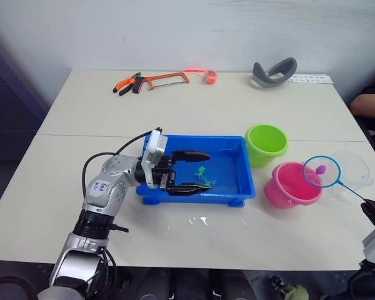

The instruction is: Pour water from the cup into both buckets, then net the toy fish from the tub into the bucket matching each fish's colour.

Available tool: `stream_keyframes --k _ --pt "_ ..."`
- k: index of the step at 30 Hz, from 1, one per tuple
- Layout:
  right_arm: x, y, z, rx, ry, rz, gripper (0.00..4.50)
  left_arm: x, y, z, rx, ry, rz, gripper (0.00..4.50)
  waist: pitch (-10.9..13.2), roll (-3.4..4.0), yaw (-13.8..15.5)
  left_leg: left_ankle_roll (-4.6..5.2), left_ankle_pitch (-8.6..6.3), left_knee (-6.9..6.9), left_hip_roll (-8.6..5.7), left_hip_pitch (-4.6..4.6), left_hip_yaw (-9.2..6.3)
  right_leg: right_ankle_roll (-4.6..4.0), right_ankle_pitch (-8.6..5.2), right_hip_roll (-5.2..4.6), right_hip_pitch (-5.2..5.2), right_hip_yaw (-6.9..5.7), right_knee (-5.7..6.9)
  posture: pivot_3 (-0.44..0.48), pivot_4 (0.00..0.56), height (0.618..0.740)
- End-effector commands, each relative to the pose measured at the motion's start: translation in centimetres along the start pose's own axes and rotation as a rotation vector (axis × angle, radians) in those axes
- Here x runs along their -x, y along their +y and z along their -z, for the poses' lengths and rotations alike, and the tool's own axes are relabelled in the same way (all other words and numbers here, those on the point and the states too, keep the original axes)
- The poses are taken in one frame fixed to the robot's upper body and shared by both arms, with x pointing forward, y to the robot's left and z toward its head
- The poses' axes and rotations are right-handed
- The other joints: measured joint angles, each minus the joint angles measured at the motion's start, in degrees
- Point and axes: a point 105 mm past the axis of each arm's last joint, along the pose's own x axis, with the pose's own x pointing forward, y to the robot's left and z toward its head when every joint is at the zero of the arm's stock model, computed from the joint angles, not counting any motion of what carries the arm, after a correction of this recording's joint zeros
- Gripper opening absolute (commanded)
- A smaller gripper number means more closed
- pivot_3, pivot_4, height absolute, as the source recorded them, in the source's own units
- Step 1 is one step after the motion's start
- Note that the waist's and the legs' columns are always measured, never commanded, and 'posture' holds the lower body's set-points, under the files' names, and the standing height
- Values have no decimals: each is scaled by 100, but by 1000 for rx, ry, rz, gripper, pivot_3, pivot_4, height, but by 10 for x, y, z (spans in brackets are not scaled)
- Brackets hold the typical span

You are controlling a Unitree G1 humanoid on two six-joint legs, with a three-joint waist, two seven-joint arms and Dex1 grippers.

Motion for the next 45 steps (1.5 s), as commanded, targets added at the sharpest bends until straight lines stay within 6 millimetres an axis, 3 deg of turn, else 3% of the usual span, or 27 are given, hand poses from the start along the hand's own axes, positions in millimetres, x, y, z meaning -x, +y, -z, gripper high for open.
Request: stream_keyframes --k 1,11,17,19,27,29,32,40,45 --pt "5 -12 -1 280 -3 103 0 -6 -4 -6 -32 -16 15 4479 0 1 2 -1 0 -1 1 0 -1 0 0 1 0 -1 0 0 150 740" --pt "4 -8 -14 506 -93 221 0 -15 0 -10 -3 -91 -20 4479 0 1 -12 -11 5 -4 7 1 0 -1 -4 43 -1 11 -1 0 150 740" --pt "7 7 -12 491 -82 205 0 -10 3 -7 0 -83 -26 4479 -1 1 -15 -18 7 -7 17 2 0 -8 -8 57 -1 13 -2 0 150 740" --pt "9 1 -7 326 -55 262 0 -4 5 -5 -1 -83 -41 4479 -1 1 -19 -20 7 -8 18 4 0 -9 -8 59 -1 14 -2 0 150 740" --pt "-6 -29 -30 -452 -205 365 0 32 13 -4 -17 -97 -152 4479 -1 2 -71 -21 6 -8 38 10 0 -16 -9 53 1 13 0 0 150 740" --pt "-19 -42 -48 -722 -331 330 0 50 18 -7 -26 -107 -237 4479 -1 1 -102 -20 5 -2 44 10 -1 -19 -7 46 1 13 2 0 150 740" --pt "-36 -55 -85 -953 -546 147 0 73 19 -12 -44 -105 -336 4479 -1 1 -131 -16 3 4 48 7 -11 -21 -6 37 2 5 4 0 150 740" --pt "-82 -66 -148 -1070 -756 -267 0 143 -3 -20 -96 -43 -647 4479 1 -4 -156 6 -10 12 31 -6 -21 -21 -6 -4 3 -27 -3 0 150 740" --pt "-112 -55 -171 -1047 -703 -485 0 175 -33 -15 -78 27 -778 4479 2 -5 -128 10 -14 12 23 -12 -27 -21 -6 -19 1 -38 -14 0 150 740"
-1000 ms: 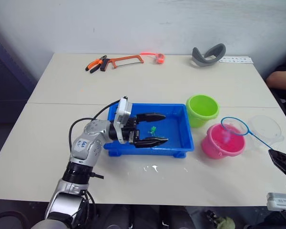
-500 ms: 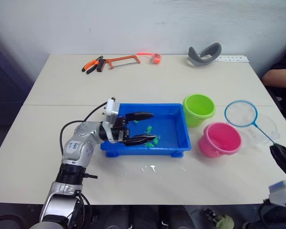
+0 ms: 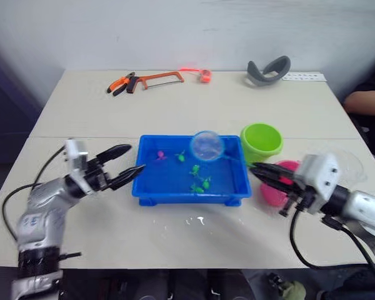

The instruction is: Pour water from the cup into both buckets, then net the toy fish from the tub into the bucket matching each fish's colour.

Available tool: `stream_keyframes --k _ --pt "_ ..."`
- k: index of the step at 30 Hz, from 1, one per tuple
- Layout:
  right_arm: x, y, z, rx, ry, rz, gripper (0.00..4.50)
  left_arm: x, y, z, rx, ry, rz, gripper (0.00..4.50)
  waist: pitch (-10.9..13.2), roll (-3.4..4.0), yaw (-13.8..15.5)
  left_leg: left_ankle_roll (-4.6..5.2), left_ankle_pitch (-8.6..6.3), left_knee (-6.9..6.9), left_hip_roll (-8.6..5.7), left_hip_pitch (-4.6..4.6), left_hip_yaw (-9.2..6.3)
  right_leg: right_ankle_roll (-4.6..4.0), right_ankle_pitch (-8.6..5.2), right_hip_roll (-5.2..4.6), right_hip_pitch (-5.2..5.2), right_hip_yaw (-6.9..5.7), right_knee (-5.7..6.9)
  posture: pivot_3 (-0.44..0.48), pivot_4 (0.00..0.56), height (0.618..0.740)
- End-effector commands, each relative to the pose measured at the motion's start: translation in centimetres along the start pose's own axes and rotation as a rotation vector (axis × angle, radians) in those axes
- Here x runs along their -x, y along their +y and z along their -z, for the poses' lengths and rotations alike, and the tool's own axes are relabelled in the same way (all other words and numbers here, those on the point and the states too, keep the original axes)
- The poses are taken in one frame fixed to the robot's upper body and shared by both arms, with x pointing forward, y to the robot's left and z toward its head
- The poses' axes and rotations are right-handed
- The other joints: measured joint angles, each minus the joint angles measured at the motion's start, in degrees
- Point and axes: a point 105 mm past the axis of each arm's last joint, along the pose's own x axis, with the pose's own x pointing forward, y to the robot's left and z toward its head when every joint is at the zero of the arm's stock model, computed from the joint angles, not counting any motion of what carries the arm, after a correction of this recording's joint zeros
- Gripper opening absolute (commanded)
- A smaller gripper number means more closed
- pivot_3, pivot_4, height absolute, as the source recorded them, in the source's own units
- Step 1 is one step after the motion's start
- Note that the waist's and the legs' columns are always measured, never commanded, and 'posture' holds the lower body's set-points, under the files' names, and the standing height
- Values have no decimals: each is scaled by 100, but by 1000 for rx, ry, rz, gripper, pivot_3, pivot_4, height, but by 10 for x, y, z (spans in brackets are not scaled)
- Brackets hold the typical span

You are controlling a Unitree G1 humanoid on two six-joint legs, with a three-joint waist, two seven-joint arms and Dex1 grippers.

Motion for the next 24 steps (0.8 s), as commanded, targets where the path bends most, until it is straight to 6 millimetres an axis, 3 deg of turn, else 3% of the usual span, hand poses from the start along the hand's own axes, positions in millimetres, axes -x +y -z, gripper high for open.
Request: stream_keyframes --k 1,6,15,24 --pt "-19 7 7 -35 63 -83 0 17 -2 -14 -46 -19 -53 4479 0 -1 44 0 0 1 -3 -6 -10 0 0 -3 0 -4 -2 0 150 740" --pt "-40 12 6 -31 103 -177 0 25 -6 -15 -54 -10 -101 4479 1 2 111 -2 -1 4 -9 -13 -15 0 0 -8 -5 -4 0 0 150 740" --pt "-95 24 18 -50 182 -222 0 14 -9 -13 -67 -1 -103 4479 1 1 12 -7 -2 1 -9 -14 -12 0 0 -4 -8 -9 6 0 150 740" --pt "-123 0 17 -72 206 -86 0 1 -4 -13 -84 -17 -89 4479 1 1 -23 -7 -1 1 -13 -18 -6 2 1 -1 -16 -17 37 0 150 740"
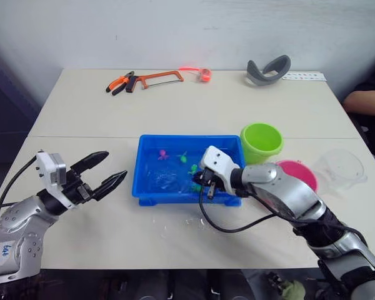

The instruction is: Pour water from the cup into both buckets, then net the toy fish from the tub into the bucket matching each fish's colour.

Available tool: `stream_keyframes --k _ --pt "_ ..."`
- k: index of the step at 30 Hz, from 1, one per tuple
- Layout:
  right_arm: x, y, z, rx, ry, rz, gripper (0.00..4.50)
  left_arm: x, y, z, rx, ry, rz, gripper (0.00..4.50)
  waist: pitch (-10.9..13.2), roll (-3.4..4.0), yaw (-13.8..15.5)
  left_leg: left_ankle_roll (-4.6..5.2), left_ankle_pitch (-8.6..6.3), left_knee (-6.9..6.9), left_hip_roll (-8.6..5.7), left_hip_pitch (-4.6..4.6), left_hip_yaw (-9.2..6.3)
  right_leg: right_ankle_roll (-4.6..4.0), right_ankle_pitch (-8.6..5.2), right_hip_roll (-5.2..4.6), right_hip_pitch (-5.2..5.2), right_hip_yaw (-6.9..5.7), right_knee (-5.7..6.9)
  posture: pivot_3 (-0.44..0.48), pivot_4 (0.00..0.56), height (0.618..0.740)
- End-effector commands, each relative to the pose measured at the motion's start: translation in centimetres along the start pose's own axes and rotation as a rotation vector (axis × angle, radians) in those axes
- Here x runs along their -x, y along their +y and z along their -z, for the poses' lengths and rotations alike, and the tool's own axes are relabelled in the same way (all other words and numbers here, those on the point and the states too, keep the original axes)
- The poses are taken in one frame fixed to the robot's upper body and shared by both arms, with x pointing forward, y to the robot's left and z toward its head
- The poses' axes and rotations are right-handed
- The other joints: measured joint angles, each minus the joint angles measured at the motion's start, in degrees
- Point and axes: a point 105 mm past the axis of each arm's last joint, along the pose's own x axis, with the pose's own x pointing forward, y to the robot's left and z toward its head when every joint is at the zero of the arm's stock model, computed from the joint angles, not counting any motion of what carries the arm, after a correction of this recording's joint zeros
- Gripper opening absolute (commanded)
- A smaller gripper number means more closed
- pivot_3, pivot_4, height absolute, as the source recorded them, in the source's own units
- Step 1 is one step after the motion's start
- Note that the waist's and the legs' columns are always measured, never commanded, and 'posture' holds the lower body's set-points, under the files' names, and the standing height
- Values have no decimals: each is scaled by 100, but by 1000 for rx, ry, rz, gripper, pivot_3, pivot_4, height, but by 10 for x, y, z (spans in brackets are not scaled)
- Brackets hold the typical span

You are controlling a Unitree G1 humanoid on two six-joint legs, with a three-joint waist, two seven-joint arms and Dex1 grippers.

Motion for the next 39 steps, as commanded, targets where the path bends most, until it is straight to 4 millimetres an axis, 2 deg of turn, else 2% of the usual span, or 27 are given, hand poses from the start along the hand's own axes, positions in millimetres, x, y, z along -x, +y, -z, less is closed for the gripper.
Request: stream_keyframes --k 1,7,15,18,25,29,32,36,39 --pt "0 -14 -14 4 -38 64 0 -1 1 -5 -39 -3 13 4479 0 0 -4 0 0 0 0 0 0 0 0 1 -1 0 2 0 150 740" --pt "-5 -22 -19 4 -53 108 0 -7 3 -5 -48 38 49 4479 0 0 -1 -1 0 0 0 0 2 0 0 1 -5 0 8 0 150 740" --pt "-3 -23 -20 63 -104 146 0 -21 8 -18 -111 83 114 4479 0 0 -14 -3 1 -4 -1 -1 5 0 0 4 -10 2 11 0 150 740" --pt "6 -16 -29 103 -183 125 0 -23 13 -23 -121 91 126 4479 1 0 -14 -3 1 -7 -1 -3 6 1 0 6 -14 2 10 0 150 740" --pt "33 3 -33 155 -313 49 0 -24 16 -23 -117 112 169 4479 1 0 0 -3 1 -12 -2 -9 9 1 -1 6 -22 2 9 0 150 740" --pt "47 6 -27 150 -308 43 0 -27 13 -22 -112 103 202 4479 1 0 12 -3 1 -12 -2 -10 11 2 -1 6 -22 2 8 0 150 740" --pt "65 8 -21 162 -308 45 0 -32 7 -24 -103 79 245 4479 1 0 28 -3 1 -11 -2 -10 11 2 -1 5 -21 3 7 0 150 740" --pt "86 4 -9 162 -278 96 0 -42 1 -25 -90 60 300 4479 1 -1 35 -3 1 -11 -2 -10 9 2 -1 4 -17 2 2 0 150 740" --pt "94 5 1 131 -256 103 0 -48 -2 -23 -84 56 329 4479 1 -1 34 -3 1 -11 -1 -9 10 2 -1 6 -14 2 -2 0 150 740"
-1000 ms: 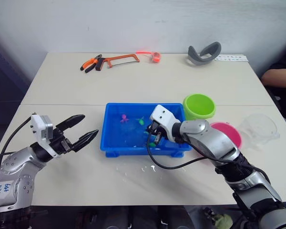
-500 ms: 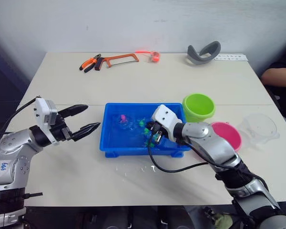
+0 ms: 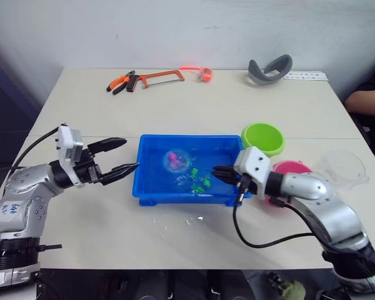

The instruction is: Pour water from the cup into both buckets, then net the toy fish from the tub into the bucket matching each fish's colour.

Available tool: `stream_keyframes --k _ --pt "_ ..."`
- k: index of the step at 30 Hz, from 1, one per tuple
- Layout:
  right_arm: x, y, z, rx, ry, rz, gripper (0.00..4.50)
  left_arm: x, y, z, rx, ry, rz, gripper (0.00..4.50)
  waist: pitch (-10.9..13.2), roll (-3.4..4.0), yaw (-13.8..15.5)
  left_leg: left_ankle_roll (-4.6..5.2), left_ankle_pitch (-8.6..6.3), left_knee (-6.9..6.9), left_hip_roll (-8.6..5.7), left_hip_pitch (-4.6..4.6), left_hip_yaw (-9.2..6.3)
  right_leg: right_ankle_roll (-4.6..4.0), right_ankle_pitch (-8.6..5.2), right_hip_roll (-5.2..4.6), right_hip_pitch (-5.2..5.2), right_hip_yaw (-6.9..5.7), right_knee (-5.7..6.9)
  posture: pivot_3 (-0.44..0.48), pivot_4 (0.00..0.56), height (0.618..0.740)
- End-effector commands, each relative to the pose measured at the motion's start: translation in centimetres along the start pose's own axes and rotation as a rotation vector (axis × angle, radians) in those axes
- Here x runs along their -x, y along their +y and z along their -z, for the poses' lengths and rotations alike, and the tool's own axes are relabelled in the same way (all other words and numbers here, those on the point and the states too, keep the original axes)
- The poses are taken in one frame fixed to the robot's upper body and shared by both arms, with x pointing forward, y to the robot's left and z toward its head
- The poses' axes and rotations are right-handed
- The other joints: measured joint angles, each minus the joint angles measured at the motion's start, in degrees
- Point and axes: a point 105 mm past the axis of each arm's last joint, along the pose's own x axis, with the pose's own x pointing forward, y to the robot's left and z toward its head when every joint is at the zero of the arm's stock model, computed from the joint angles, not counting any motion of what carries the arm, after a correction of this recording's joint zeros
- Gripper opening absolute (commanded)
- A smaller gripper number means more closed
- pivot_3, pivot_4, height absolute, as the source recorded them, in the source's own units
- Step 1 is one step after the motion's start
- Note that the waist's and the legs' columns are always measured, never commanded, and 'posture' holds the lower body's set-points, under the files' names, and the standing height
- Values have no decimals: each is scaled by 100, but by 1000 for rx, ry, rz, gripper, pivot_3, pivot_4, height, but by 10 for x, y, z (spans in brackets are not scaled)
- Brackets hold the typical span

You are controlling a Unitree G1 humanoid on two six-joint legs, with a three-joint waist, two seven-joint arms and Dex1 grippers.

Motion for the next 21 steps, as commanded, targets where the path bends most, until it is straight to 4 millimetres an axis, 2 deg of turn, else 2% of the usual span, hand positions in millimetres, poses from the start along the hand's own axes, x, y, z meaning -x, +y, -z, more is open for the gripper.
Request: stream_keyframes --k 1,8,16,21 --pt "15 4 -9 18 -41 1 0 -8 -3 -8 -25 -22 52 4479 0 0 1 0 0 0 0 0 0 0 0 0 0 0 0 0 150 740" --pt "51 1 -11 33 -67 98 0 -24 -11 -7 -20 -17 201 4479 0 0 12 1 1 1 -1 1 3 1 0 3 5 0 -2 0 150 740" --pt "116 6 -27 57 -74 268 0 -60 -33 -13 1 -72 402 4479 0 0 162 4 1 3 -2 3 -6 6 3 6 20 -4 -16 0 150 740" --pt "156 10 -24 96 16 416 0 -78 -49 -9 20 -88 514 4479 0 -1 156 7 3 3 -4 8 -3 13 6 14 27 1 -18 0 150 740"
